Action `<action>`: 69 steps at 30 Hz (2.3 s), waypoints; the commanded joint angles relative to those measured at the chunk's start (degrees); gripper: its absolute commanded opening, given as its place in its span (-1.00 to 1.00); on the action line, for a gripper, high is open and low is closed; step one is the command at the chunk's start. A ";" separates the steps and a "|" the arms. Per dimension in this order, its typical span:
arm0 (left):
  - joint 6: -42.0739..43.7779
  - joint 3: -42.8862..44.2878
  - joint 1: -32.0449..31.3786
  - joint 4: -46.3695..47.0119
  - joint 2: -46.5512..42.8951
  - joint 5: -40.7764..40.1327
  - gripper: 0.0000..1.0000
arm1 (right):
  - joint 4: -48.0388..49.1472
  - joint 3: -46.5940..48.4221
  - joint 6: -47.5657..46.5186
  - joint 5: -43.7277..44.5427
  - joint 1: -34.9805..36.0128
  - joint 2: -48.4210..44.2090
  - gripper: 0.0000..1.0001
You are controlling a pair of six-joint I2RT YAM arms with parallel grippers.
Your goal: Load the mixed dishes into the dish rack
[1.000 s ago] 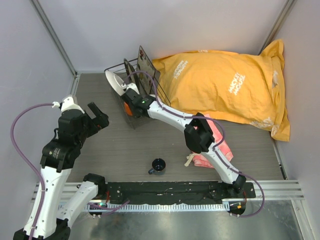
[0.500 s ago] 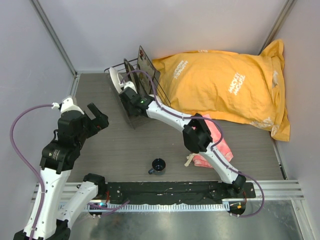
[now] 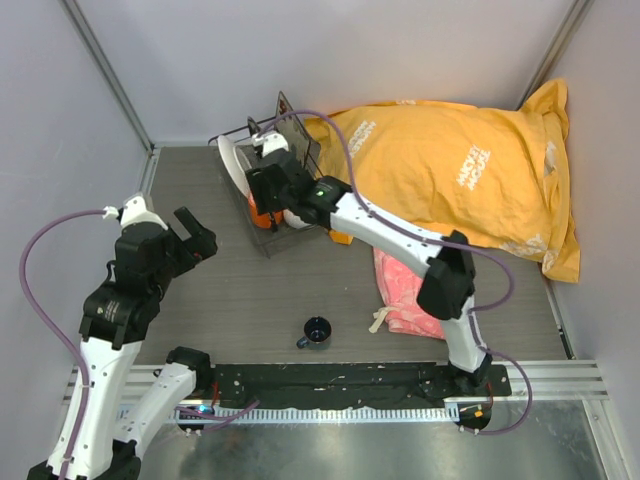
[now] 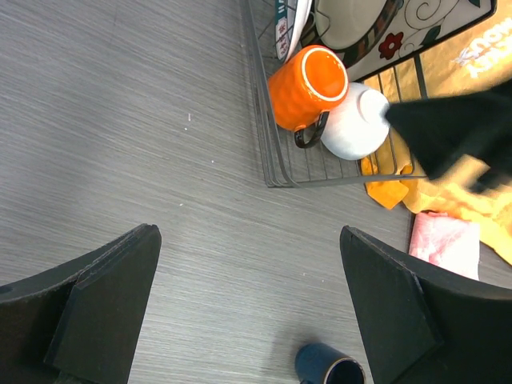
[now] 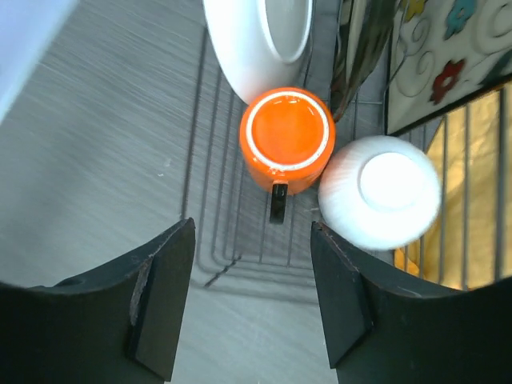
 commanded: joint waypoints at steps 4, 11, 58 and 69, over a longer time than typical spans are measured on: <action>1.44 -3.42 0.22 3.83 1.69 13.65 0.99 | 4.92 -15.54 5.09 6.49 0.30 -24.24 0.30; -3.48 -14.41 -9.43 12.80 0.99 18.45 0.99 | 3.70 -38.90 15.53 11.59 -1.28 -47.29 0.39; -5.59 -24.53 -49.35 31.26 24.98 6.57 -0.21 | -0.96 -53.97 18.64 7.03 -8.40 -58.48 0.39; -2.87 -17.95 -49.88 28.90 33.52 6.23 -1.00 | -0.96 -55.46 18.11 6.32 -10.68 -60.15 0.40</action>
